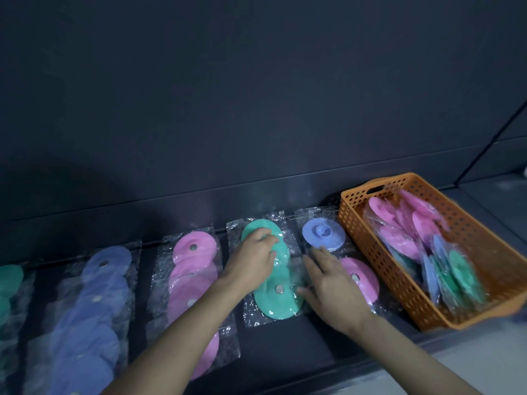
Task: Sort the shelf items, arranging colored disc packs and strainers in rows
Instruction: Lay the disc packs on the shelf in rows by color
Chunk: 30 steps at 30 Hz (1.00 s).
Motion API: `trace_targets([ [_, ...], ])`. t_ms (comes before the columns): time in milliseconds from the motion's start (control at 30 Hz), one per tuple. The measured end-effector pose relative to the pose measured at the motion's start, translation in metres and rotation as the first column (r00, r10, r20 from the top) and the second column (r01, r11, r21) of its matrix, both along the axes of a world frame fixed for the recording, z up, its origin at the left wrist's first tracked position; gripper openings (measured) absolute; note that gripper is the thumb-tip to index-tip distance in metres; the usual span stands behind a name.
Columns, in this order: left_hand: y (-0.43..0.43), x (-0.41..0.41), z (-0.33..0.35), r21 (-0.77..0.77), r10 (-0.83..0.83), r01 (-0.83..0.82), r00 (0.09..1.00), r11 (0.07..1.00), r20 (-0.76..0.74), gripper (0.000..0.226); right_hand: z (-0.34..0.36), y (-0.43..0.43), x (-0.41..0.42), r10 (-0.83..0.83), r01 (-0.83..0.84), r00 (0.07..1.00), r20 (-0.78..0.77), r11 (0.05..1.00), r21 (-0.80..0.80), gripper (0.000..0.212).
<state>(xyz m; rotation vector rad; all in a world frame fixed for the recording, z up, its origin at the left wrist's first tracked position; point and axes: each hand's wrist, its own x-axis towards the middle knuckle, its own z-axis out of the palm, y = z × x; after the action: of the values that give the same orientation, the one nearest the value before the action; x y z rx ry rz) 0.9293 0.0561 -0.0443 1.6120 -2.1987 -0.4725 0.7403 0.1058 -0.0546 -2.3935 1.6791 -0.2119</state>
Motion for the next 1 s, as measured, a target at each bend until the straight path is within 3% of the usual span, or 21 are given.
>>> trace_targets([
  [167,-0.011,-0.046,0.003,-0.042,-0.225,0.232,0.967,0.972,0.12,0.034,0.004,0.008,-0.034,-0.213,0.219,0.97,-0.12,0.975,0.041,0.069],
  [333,-0.028,-0.09,0.002,0.169,-0.368,0.333,0.892,0.928,0.263,0.052,0.007,0.018,-0.05,-0.31,0.317,0.948,-0.073,0.936,0.154,0.076],
  [500,-0.042,-0.108,-0.003,0.228,-0.385,0.32,0.85,0.92,0.359,0.074,0.005,0.025,-0.061,-0.291,0.292,0.956,-0.04,0.926,0.24,0.078],
  [700,-0.041,-0.108,0.006,0.021,-0.268,0.29,0.854,0.957,0.445,0.054,0.016,0.022,-0.059,-0.312,0.278,0.946,0.087,0.92,0.277,0.069],
  [833,-0.04,-0.105,0.02,-0.045,-0.149,0.173,0.932,0.984,0.33,0.048,0.027,0.017,-0.06,-0.357,0.319,0.873,0.333,0.934,0.164,0.054],
  [933,-0.034,-0.098,0.031,-0.054,-0.03,0.036,0.993,0.998,0.11,0.051,0.041,0.013,-0.059,-0.344,0.368,0.803,0.486,0.928,0.049,0.021],
  [1000,-0.026,-0.092,0.037,-0.055,0.06,-0.064,0.996,0.996,-0.059,0.052,0.049,0.011,-0.058,-0.316,0.391,0.768,0.557,0.92,-0.018,0.023],
])
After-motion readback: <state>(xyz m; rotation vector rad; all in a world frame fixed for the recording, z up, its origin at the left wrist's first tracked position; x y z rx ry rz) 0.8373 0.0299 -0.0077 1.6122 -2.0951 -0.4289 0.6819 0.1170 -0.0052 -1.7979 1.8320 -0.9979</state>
